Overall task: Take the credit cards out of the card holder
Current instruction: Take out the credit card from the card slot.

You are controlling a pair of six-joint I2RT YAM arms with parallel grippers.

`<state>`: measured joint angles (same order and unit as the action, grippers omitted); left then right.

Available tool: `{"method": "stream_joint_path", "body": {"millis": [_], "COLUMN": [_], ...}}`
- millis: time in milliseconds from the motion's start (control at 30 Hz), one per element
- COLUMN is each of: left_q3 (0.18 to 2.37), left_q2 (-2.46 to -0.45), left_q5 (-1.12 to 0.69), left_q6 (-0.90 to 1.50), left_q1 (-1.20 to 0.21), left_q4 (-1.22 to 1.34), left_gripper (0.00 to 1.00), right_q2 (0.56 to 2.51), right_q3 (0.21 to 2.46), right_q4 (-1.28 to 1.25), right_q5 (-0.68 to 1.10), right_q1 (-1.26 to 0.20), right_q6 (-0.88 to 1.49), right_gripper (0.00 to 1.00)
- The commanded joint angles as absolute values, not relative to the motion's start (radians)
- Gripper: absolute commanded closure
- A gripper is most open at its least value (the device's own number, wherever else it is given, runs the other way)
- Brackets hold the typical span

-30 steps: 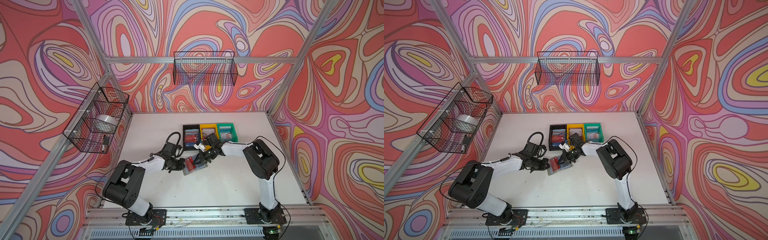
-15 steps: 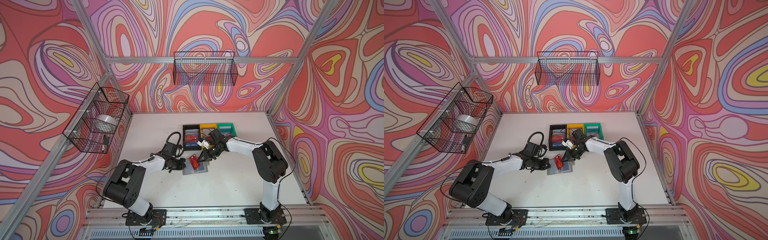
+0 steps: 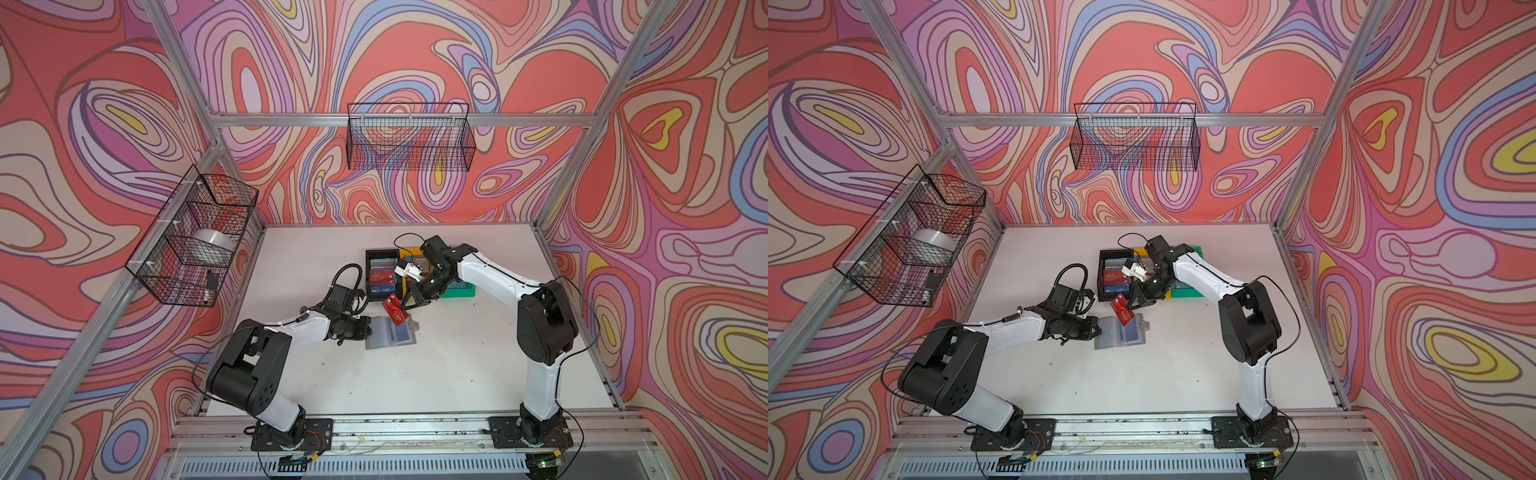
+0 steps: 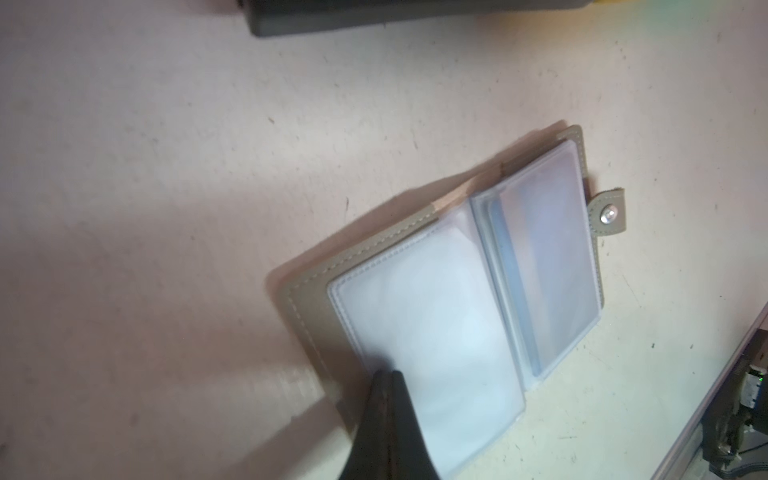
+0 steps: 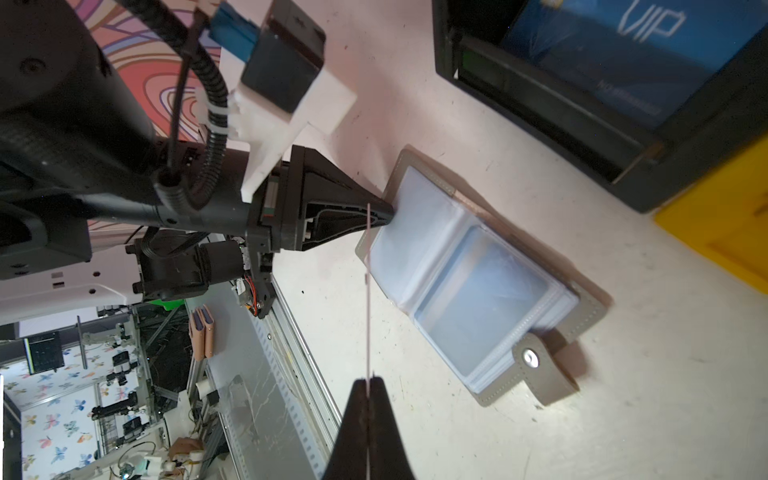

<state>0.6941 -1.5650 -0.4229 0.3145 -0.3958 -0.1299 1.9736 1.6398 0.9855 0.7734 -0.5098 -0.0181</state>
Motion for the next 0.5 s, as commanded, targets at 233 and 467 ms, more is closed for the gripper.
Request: {"method": "stream_joint_path", "body": {"millis": [233,467], "left_q3": [0.759,0.796], "left_q2": [-1.487,-1.482], "left_q5": [-0.457,-0.481], "left_q6": [0.275,0.250], "left_q1": [-0.402,-0.403], "left_q4": [-0.217,-0.248], "left_gripper": [1.00,1.00], "right_q2": [2.156,2.294], "right_q3": [2.032,2.280], "right_q4": [1.286,1.394], "right_q5": [0.592,0.489], "right_q1": [-0.476,-0.476], "right_q6": [-0.197,-0.258], "right_gripper": [1.00,1.00]}}
